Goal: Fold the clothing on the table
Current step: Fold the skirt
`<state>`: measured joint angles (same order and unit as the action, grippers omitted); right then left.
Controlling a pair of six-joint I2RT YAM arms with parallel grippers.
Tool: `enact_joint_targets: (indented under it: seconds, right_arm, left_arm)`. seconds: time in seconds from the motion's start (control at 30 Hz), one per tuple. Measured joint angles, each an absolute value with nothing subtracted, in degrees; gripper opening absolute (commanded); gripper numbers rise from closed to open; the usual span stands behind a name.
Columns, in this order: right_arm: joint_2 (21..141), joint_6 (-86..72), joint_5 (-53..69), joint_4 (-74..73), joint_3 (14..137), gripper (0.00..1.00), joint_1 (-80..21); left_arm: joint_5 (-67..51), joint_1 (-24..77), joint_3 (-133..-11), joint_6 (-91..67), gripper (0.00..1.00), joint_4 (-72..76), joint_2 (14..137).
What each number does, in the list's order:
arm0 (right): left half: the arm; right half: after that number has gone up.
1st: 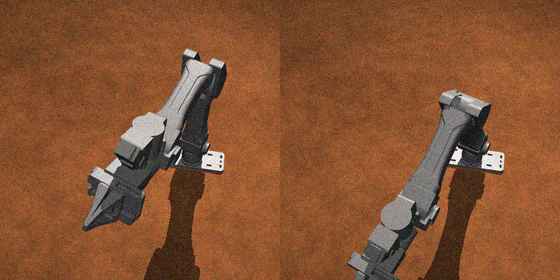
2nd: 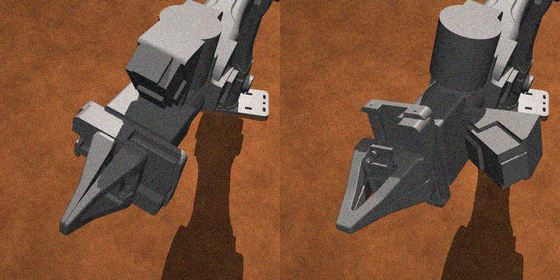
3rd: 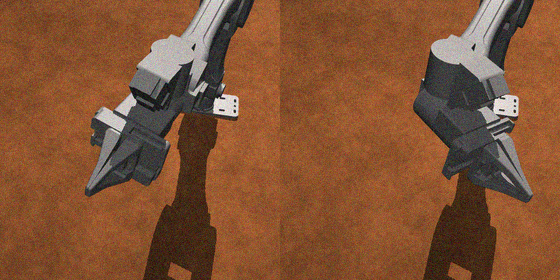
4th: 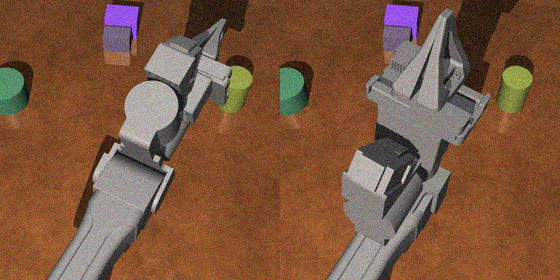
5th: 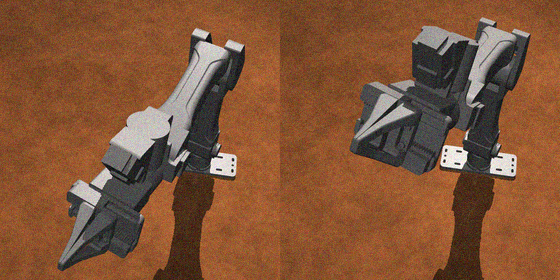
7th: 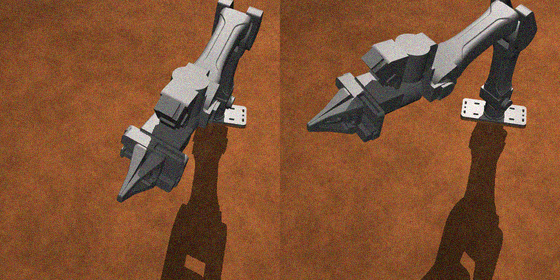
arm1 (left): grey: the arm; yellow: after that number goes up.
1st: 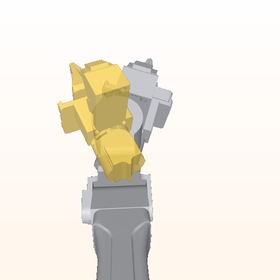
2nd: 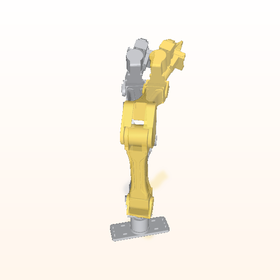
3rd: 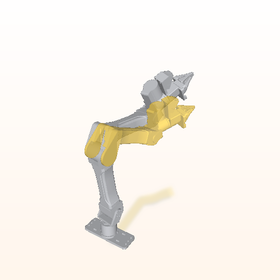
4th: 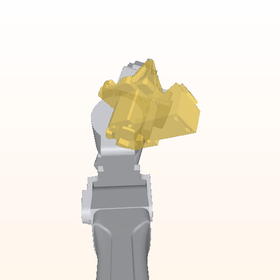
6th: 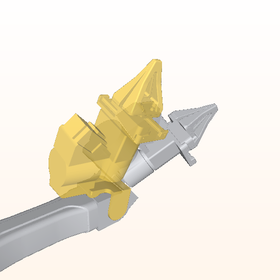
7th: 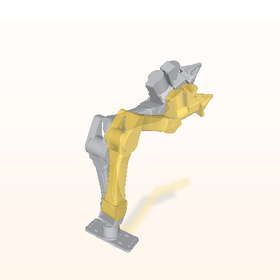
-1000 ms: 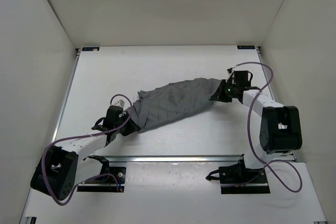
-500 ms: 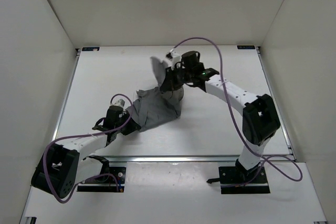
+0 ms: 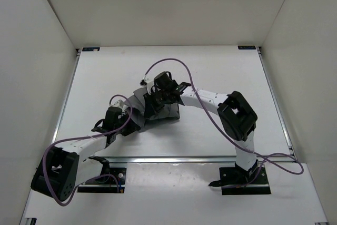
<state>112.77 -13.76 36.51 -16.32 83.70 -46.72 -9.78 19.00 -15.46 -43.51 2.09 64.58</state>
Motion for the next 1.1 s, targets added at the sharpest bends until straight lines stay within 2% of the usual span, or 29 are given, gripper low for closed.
enact_joint_targets:
  seconds: [0.33,0.53,0.67,0.73,0.77,0.83,0.9,0.93,1.1]
  right_arm:
    - [118.6,-14.2,36.2,-14.7,84.7,0.0,-50.2]
    - [125.1,-13.4,35.4,-16.9,90.6,0.0,-51.7]
    - [128.4,-12.4,35.1,-19.1,94.9,0.0,-52.5]
    - [128.7,-11.7,35.0,-20.0,96.1,0.09,-52.5]
    - [128.7,-11.4,34.9,-20.5,96.4,0.2,-52.6]
    - [128.0,-10.9,34.7,-21.1,96.5,0.47,-52.5]
    - [126.1,-10.4,34.2,-21.5,95.9,0.62,-52.5]
    - [124.1,-10.2,33.6,-21.7,94.9,0.67,-52.4]
    - [112.6,-9.4,32.7,-23.6,93.8,0.72,-51.2]
  left_arm:
    - [-9.6,18.0,-14.7,-43.4,0.0,1.1,62.8]
    - [-9.7,17.5,-14.0,-43.3,0.0,1.6,62.0]
    - [-9.8,16.7,-13.7,-42.7,0.12,1.3,61.5]
    - [-9.8,15.7,-13.7,-42.2,0.2,0.6,60.9]
    - [-9.8,15.4,-13.7,-41.9,0.3,0.0,60.2]
    - [-9.8,14.8,-13.7,-41.3,0.38,-2.0,58.2]
    - [-9.6,14.4,-13.8,-41.3,0.42,-4.6,55.4]
    - [-9.4,14.3,-13.8,-41.3,0.42,-5.9,53.8]
    - [-9.1,13.6,-13.8,-41.4,0.48,-10.6,48.7]
